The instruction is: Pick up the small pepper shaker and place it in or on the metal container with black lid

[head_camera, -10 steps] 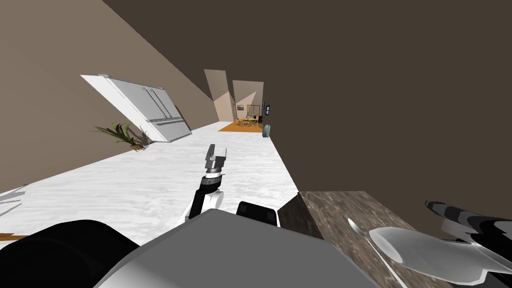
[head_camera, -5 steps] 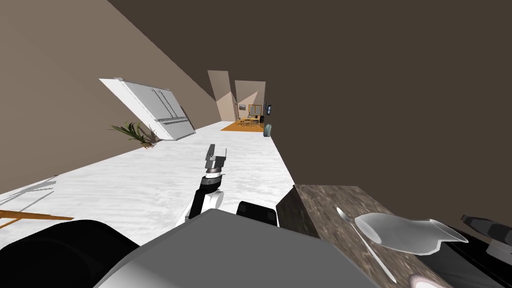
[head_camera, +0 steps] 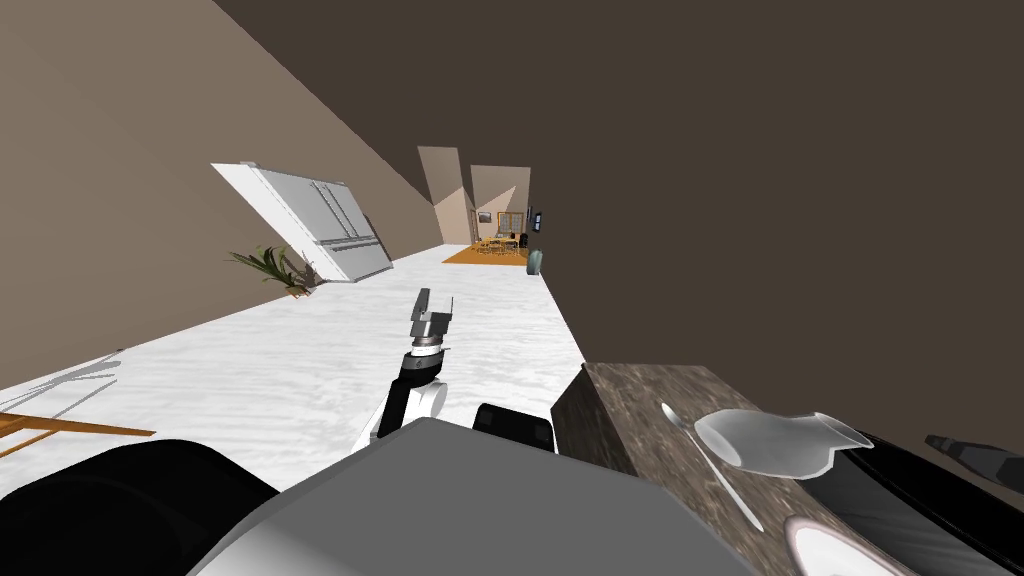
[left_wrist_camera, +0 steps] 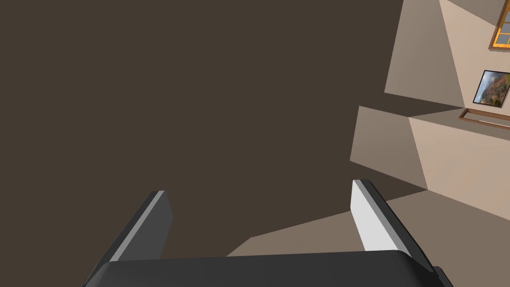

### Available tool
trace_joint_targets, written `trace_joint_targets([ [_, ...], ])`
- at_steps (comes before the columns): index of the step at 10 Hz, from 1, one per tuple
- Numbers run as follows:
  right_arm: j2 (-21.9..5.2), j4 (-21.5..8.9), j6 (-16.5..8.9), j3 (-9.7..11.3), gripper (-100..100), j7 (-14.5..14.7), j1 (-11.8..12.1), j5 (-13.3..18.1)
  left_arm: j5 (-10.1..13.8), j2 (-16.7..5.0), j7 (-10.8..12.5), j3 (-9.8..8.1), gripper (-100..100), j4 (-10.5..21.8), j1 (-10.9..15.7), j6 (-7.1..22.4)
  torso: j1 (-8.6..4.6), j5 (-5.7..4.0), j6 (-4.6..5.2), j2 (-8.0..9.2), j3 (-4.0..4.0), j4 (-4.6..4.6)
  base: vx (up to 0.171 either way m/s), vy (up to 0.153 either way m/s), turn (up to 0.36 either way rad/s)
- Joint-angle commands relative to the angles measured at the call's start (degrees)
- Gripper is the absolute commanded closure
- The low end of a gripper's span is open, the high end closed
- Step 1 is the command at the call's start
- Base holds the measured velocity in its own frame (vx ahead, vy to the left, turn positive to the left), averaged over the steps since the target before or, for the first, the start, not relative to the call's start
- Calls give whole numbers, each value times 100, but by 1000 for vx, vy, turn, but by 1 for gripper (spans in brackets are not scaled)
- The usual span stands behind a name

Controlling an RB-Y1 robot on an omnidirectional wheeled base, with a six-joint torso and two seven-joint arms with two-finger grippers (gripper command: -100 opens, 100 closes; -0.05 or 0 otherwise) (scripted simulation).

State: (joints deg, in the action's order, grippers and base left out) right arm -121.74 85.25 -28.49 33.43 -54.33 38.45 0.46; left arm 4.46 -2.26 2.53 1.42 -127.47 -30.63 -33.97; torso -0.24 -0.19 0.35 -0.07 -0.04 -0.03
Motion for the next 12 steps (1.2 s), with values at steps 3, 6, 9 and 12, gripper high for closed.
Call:
trace_joint_targets([
  [3,1,-1,0,2,0,0,2,-1,0,0,0,0,0,0,0,0,1,0,-3,-4,-2,-1,0,0,0],
  [6,-604,326,29,73,-100,-354,29,-120,0,0,0,0,0,0,0,0,-1,2,-7,-7,-4,-1,-16,-25,-60],
  [9,-1048,544,49,118,-100,-590,45,-200,0,0,0,0,0,0,0,0,-5,0,-7,-5,-3,-1,-18,-31,-47],
  [12,-1468,761,69,163,-100,-826,62,-279,0,0,0,0,0,0,0,0,-4,0,-7,-7,-4,-2,-12,-24,-40],
])
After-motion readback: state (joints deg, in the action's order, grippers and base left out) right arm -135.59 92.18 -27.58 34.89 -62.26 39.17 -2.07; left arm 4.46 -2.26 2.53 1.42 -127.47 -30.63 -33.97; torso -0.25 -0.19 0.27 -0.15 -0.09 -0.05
